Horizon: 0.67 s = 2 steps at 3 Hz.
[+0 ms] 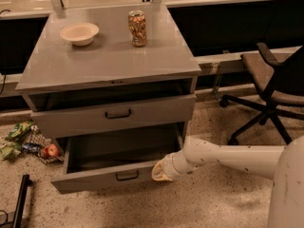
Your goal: Close middle drawer
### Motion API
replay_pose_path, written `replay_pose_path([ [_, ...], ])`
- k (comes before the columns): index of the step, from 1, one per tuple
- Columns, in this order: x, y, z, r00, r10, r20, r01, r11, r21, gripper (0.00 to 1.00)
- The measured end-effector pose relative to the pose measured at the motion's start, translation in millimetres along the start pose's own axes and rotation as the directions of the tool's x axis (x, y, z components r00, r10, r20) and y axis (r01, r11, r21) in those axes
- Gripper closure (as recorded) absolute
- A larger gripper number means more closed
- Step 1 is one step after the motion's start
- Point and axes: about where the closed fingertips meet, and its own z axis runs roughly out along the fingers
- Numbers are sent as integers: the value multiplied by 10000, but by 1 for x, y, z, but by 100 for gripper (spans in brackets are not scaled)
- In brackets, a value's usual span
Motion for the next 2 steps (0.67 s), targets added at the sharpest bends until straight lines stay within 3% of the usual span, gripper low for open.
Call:
replay_pose_path([
  [1, 6, -10, 15, 9963, -688, -524, 705, 9970, 314, 100],
  [2, 12, -17, 24, 9926, -972, -732, 1015, 9932, 574, 100],
])
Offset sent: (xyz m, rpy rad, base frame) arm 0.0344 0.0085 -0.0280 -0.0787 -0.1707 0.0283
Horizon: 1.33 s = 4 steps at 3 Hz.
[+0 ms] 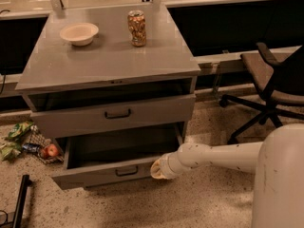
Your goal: Close middle drawer
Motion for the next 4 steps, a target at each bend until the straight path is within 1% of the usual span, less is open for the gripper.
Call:
replay_pose_path([
  [1, 15, -13, 2, 9993, -16, -373, 34, 9989, 461, 100],
  [2, 31, -26, 2, 9984, 83, -565, -33, 9961, 880, 100],
  [4, 66, -56, 3, 9985, 162, -527, -80, 9882, 1532, 100],
])
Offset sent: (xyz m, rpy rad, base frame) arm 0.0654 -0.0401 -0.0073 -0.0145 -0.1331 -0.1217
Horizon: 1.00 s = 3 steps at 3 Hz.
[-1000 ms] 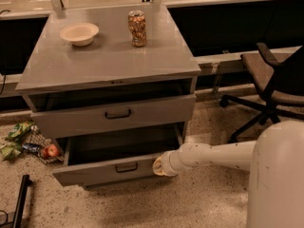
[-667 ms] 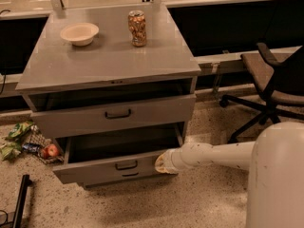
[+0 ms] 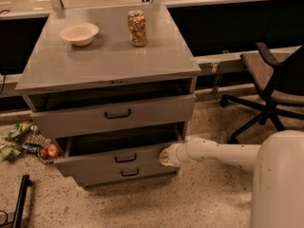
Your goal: Close middle drawer
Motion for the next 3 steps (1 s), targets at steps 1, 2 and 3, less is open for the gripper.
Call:
replay_pose_path([
  [1, 16, -22, 5, 9998, -208, -28, 209, 9995, 248, 100],
  [2, 24, -38, 9, 9994, -334, -89, 338, 9986, 411, 100],
  [3, 30, -43, 9, 9998, -218, -9, 218, 9988, 442, 100],
])
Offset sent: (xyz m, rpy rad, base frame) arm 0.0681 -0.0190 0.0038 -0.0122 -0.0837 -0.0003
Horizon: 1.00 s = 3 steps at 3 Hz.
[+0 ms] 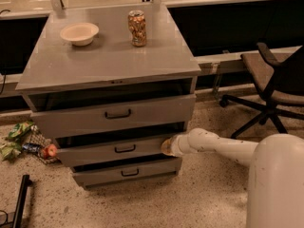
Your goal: Close middle drawer
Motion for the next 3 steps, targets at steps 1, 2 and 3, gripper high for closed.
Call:
replay_pose_path([
  [1, -9, 18, -11, 9973, 523, 525, -511, 9984, -234, 100],
  [2, -25, 37, -42, 9829, 1488, 1085, -1436, 9882, -540, 100],
  [3, -43, 56, -99, 9531, 2614, 1528, -2583, 9652, -401, 100],
])
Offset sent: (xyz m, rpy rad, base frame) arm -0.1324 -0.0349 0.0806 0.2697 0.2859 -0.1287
